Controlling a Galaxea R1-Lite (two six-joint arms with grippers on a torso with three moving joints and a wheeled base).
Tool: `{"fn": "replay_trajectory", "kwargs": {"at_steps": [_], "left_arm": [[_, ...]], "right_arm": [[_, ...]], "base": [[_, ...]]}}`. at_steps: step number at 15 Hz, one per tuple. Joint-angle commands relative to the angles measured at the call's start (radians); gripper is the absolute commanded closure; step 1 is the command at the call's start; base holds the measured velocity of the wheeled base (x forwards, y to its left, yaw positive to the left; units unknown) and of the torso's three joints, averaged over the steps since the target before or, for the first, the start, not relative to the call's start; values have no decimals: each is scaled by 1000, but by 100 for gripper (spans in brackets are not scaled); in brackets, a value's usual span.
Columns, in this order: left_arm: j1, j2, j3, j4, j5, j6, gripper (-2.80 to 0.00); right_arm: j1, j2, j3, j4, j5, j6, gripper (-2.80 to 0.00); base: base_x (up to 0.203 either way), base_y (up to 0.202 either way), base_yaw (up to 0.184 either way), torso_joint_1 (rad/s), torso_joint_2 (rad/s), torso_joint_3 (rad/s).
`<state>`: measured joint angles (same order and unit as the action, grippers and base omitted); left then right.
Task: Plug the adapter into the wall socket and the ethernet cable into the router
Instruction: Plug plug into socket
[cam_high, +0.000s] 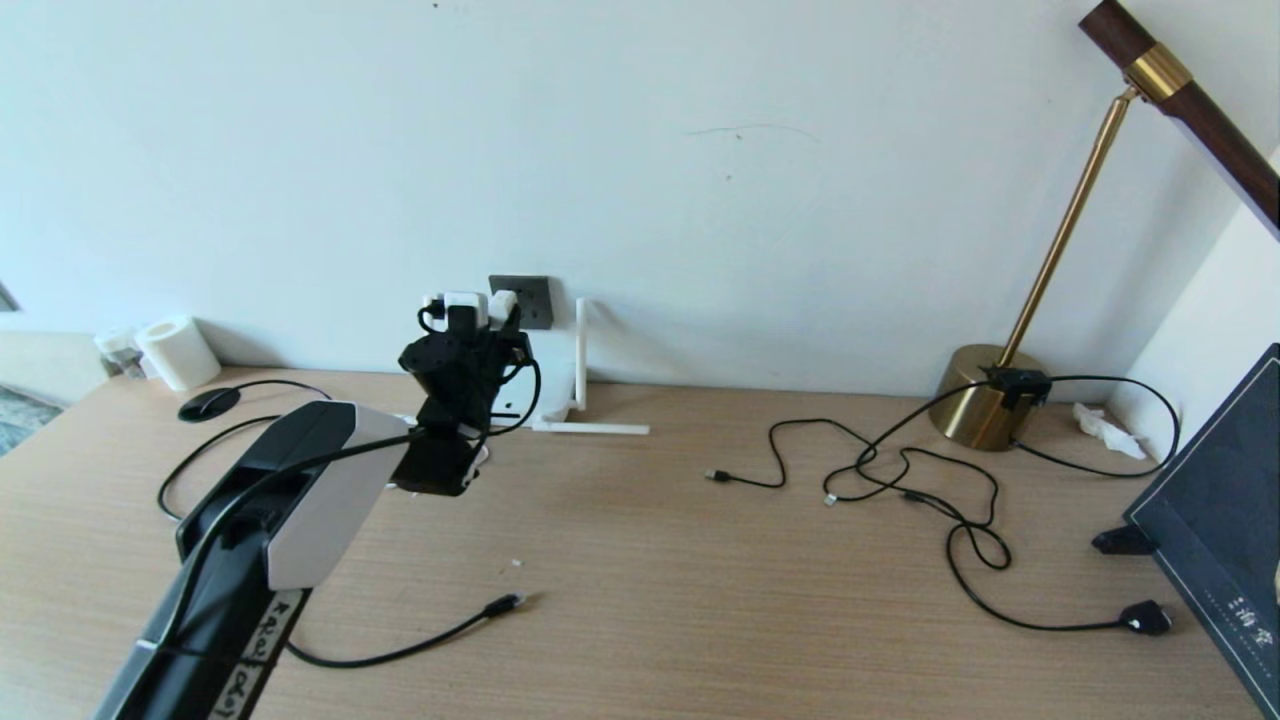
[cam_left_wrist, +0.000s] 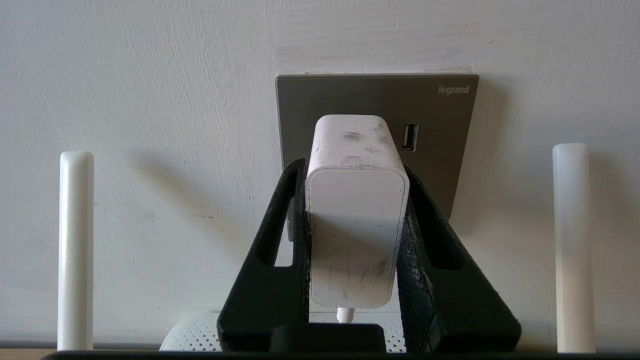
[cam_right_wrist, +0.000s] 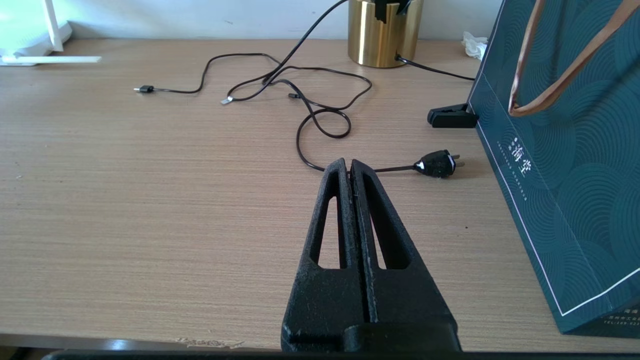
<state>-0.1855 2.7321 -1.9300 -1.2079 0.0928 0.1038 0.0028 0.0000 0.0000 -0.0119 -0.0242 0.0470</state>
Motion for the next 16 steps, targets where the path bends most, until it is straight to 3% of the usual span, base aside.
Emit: {"fn": "replay_trajectory", "kwargs": {"at_steps": [1, 16], "left_arm": [[0, -5, 0, -5, -2, 0, 0], [0, -14, 0, 7, -7, -3, 0]], "right_arm": [[0, 2, 0, 0, 0, 1, 0], [0, 2, 0, 0, 0, 1, 0]], "base": [[0, 0, 0, 0, 0, 0], [0, 0, 0, 0, 0, 0]]}}
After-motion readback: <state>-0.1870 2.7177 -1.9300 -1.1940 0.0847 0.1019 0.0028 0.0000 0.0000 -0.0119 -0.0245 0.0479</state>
